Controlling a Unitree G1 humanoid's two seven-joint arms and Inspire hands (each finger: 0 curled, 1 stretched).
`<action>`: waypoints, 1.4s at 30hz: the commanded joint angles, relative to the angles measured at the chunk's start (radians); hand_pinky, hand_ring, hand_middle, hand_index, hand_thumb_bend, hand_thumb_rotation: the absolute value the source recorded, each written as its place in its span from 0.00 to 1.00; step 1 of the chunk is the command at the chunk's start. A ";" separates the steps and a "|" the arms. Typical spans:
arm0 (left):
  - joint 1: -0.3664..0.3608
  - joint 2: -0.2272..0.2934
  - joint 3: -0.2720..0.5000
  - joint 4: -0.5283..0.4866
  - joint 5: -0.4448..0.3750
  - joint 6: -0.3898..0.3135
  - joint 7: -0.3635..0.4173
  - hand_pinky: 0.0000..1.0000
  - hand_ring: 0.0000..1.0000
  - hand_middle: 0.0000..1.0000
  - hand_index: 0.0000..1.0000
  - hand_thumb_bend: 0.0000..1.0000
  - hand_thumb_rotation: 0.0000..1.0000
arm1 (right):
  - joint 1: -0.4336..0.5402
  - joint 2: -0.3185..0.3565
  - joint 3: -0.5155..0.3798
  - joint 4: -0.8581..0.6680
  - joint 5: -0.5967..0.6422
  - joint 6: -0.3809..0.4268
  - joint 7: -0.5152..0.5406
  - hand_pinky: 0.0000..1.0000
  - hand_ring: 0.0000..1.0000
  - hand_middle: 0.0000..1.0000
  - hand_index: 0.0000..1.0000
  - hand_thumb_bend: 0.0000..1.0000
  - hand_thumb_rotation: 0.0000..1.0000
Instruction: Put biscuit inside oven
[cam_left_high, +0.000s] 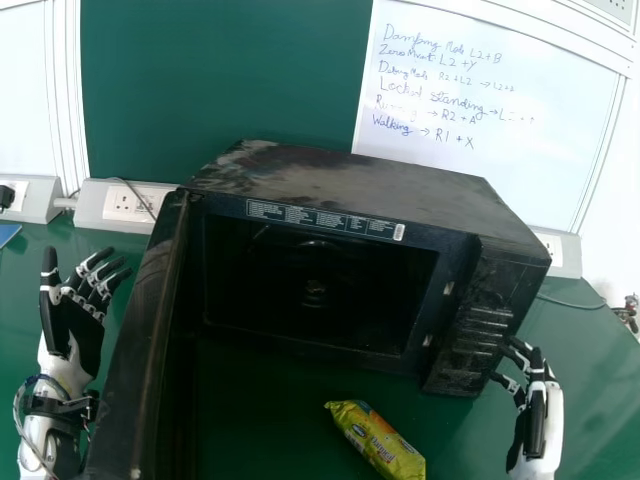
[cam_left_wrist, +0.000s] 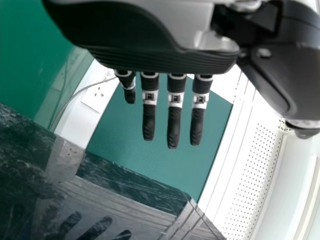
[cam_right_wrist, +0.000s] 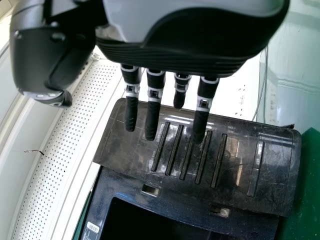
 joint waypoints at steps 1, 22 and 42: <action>-0.007 -0.001 -0.005 -0.013 -0.004 0.007 0.005 0.80 0.74 0.72 0.72 0.76 0.51 | 0.001 0.002 0.000 -0.009 0.009 -0.006 0.005 0.66 0.70 0.74 0.78 0.67 0.55; -0.033 0.001 -0.010 -0.007 -0.016 0.022 0.010 0.80 0.73 0.69 0.70 0.76 0.49 | 0.102 -0.115 -0.028 -0.114 -0.088 -0.021 0.090 0.58 0.68 0.71 0.77 0.76 0.56; -0.040 -0.006 -0.013 -0.011 -0.018 0.022 0.010 0.80 0.73 0.70 0.70 0.77 0.49 | 0.176 -0.229 0.001 -0.334 -0.265 0.071 0.227 0.67 0.72 0.77 0.83 0.89 0.56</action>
